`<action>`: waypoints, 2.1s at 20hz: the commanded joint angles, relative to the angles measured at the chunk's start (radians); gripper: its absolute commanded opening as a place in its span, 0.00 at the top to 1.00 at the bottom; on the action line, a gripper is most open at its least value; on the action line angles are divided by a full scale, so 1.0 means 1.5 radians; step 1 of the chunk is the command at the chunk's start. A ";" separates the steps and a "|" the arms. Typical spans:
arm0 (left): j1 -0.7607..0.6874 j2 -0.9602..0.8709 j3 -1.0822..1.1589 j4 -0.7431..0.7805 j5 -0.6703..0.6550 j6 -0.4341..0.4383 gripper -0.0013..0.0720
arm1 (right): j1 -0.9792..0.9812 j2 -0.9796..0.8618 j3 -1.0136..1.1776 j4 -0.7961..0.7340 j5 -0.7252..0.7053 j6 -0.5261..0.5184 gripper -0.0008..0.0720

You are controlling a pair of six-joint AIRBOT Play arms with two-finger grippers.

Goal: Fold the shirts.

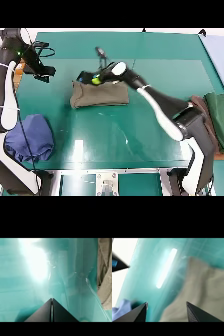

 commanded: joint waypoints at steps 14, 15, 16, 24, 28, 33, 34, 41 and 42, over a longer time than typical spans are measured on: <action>0.004 0.001 0.001 -0.039 -0.008 -0.007 0.95 | -0.265 0.030 -0.253 -0.021 0.229 0.055 0.15; 0.004 0.001 0.001 -0.039 -0.008 -0.009 0.95 | -0.248 0.024 -0.251 0.005 0.213 0.042 0.15; 0.004 0.001 0.001 -0.039 -0.008 -0.009 0.95 | -0.233 0.021 -0.246 0.022 0.196 0.042 0.15; 0.004 0.002 -0.003 -0.054 -0.023 -0.008 0.95 | -0.277 0.085 -0.066 0.043 0.264 0.052 0.96; 0.004 0.004 -0.038 -0.069 -0.033 -0.008 0.95 | -0.431 0.228 -0.012 0.019 0.304 0.096 0.96; 0.004 0.004 -0.042 -0.071 -0.032 -0.009 0.95 | -0.688 0.366 -0.011 -0.094 0.384 0.152 0.96; 0.004 0.004 -0.042 -0.071 -0.033 -0.011 0.95 | -0.746 0.382 -0.011 -0.114 0.398 0.153 0.96; 0.003 0.004 -0.042 -0.128 -0.032 -0.012 0.95 | -1.049 0.414 -0.042 -0.244 0.575 0.196 0.96; 0.003 0.004 -0.042 -0.128 -0.033 -0.012 0.95 | -1.066 0.426 -0.049 -0.282 0.582 0.204 0.96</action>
